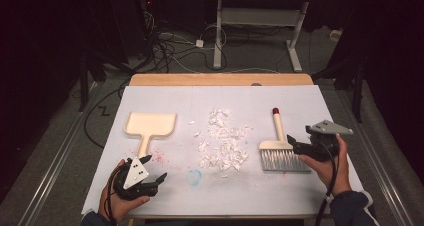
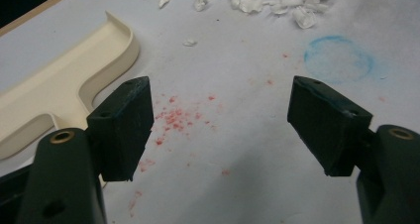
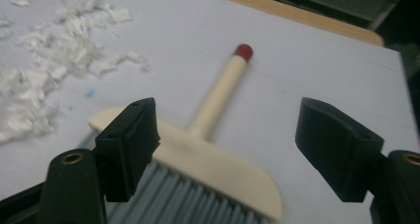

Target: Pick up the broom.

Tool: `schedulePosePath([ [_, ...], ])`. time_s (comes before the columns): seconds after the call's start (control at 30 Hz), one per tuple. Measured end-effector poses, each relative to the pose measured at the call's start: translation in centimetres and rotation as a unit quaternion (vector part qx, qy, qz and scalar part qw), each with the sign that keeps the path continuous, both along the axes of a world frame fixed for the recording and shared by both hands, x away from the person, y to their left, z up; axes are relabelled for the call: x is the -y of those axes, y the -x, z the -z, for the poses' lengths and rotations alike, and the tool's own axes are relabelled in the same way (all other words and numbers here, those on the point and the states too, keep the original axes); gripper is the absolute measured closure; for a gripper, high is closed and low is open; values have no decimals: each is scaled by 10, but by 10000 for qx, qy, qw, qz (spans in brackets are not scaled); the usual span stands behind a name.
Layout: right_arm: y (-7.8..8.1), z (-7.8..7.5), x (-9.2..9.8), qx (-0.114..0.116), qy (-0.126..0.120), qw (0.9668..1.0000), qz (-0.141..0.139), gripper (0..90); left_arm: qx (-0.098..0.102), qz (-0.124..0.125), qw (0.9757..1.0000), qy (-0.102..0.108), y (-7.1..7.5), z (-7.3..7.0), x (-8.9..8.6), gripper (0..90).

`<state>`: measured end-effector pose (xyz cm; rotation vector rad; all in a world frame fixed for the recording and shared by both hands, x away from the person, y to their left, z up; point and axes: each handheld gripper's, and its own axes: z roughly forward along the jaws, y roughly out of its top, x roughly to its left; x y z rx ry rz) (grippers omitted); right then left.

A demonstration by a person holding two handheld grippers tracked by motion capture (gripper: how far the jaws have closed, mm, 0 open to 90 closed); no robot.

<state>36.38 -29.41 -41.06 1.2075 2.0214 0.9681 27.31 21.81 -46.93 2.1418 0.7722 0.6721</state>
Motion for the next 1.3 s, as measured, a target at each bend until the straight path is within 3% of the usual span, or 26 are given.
schedulePosePath([
  [0.03, 0, 0, 0, 0, 0, 10000, 0, 299, 5, 15, 10000, -21, 0, 0, 1, 247],
  [0.1, -15, -1, -3, -51, -64, 9999, 103, 309, -44, 5, 10000, -41, 0, 0, 2, 248],
  [0.13, -30, 0, -8, -265, -77, 9995, 140, 307, -44, 5, 10000, -58, 0, 1, 3, 247],
  [0.23, -50, 9, -17, -755, 42, 9968, 253, 324, -10, 14, 10000, -98, -1, 1, 2, 246],
  [0.27, -50, 9, -17, -755, 42, 9968, 253, 324, -77, -3, 9999, -73, -1, 2, 2, 246],
  [0.4, -67, 21, -25, -1071, 225, 9930, 436, 374, -31, -10, 9999, -96, -1, 1, 1, 245],
  [0.5, -74, 25, -27, -1272, 93, 9903, 552, 416, -39, -29, 9999, -112, -1, 1, 0, 244],
  [0.53, -78, 28, -29, -1384, 156, 9885, 597, 453, -53, -35, 9999, -125, -1, 1, 0, 243],
  [0.67, -83, 35, -31, -1556, 156, 9856, 643, 482, -52, -34, 9998, -170, -1, 1, 1, 243],
  [0.73, -87, 42, -34, -1794, 214, 9820, 551, 516, -94, -41, 9997, -202, -1, 2, 1, 243],
  [0.8, -89, 45, -34, -1873, 264, 9806, 522, 533, -108, -44, 9997, -209, -1, 2, 1, 243],
  [0.93, -92, 47, -34, -1850, 302, 9807, 555, 594, -118, -54, 9997, -218, 0, 2, 1, 242],
  [1.3, -92, 48, -35, -1680, 349, 9842, 441, 707, -202, -12, 9994, -282, 1, 4, 4, 242],
])
